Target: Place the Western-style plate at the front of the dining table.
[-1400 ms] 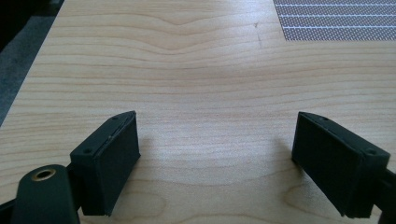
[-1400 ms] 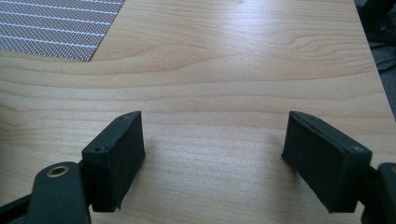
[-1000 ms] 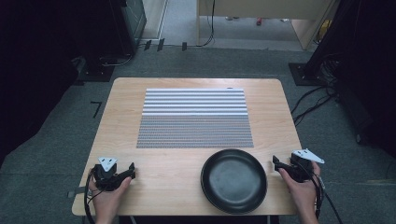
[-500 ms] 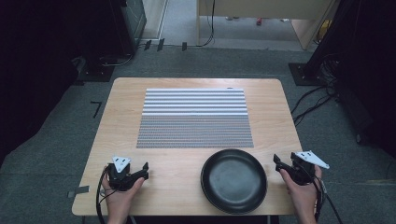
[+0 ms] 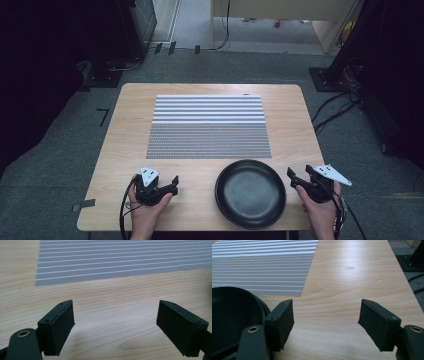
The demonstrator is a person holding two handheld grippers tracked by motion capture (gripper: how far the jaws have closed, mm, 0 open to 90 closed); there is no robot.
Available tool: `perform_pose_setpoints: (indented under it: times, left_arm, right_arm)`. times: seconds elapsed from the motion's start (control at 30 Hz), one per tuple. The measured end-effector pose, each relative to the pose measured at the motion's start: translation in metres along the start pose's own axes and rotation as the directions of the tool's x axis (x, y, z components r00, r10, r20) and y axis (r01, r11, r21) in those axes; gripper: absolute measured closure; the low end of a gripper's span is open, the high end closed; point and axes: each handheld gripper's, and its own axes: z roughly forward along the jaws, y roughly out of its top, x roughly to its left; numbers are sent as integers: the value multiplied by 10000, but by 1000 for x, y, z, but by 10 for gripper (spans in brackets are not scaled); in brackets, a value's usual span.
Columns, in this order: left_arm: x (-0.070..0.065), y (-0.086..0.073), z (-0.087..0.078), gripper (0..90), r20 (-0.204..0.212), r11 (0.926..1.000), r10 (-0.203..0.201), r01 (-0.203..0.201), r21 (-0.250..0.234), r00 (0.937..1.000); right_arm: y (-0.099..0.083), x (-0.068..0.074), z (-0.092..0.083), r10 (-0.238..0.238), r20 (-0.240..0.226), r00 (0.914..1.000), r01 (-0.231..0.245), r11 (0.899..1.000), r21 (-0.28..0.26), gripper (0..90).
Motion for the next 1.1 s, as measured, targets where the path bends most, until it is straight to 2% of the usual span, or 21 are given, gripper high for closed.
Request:
perform_pose_setpoints:
  times: [0.17, 0.33, 0.37, 0.4, 0.5, 0.53, 0.63, 0.77, 0.9, 0.97, 1.0, 1.03, 1.1]
  left_arm:
    - [-12, 5, 3, 144, 412, 10000, -25, 25, -4, 9991]
    - [-33, 12, 8, 145, 879, 9998, 207, -205, -35, 9959]
    - [-33, 12, 8, 145, 879, 9998, 207, -205, -35, 9959]
    - [-41, 14, 10, 145, 1040, 9995, 310, -307, -46, 9941]
    - [-48, 16, 12, 145, 1193, 9992, 404, -402, -38, 9920]
    - [-55, 17, 15, 145, 1341, 9989, 470, -473, -11, 9898]
    - [-63, 19, 17, 145, 1526, 9985, 543, -549, -5, 9868]
    - [-70, 22, 19, 146, 1694, 9983, 582, -586, -25, 9838]
    - [-83, 30, 22, 146, 2020, 9976, 693, -689, -93, 9769]
    - [-85, 31, 23, 146, 2071, 9974, 715, -706, -120, 9757]
    - [-92, 35, 26, 146, 2220, 9968, 802, -793, -131, 9717]
    - [-92, 35, 26, 146, 2220, 9968, 802, -793, -131, 9717]
    - [-101, 41, 29, 146, 2460, 9959, 908, -890, -184, 9650]
  right_arm:
    - [1, 4, -3, -26, -124, 9999, 25, 10000, -74, 268]
    - [1, 8, -8, -8, -282, 9996, 3, 9998, -182, 268]
    - [1, 8, -8, -8, -282, 9996, 3, 9998, -182, 268]
    - [1, 9, -9, -24, -348, 9994, 18, 9998, -185, 267]
    - [1, 11, -9, -102, -406, 9991, 95, 9998, -183, 265]
    - [1, 13, -9, -170, -455, 9988, 162, 9997, -182, 262]
    - [2, 15, -10, -14, -677, 9977, -1, 9998, -215, 234]
    - [2, 17, -10, -18, -699, 9976, 7, 9999, -160, 215]
    - [2, 21, -11, -106, -745, 9972, 95, 9998, -150, 241]
    - [1, 22, -11, -144, -713, 9974, 131, 9997, -185, 250]
    - [1, 23, -11, -167, -560, 9983, 151, 9995, -289, 279]
    - [1, 23, -11, -167, -560, 9983, 151, 9995, -289, 279]
    - [0, 22, -13, -122, -389, 9992, 104, 9989, -468, 331]
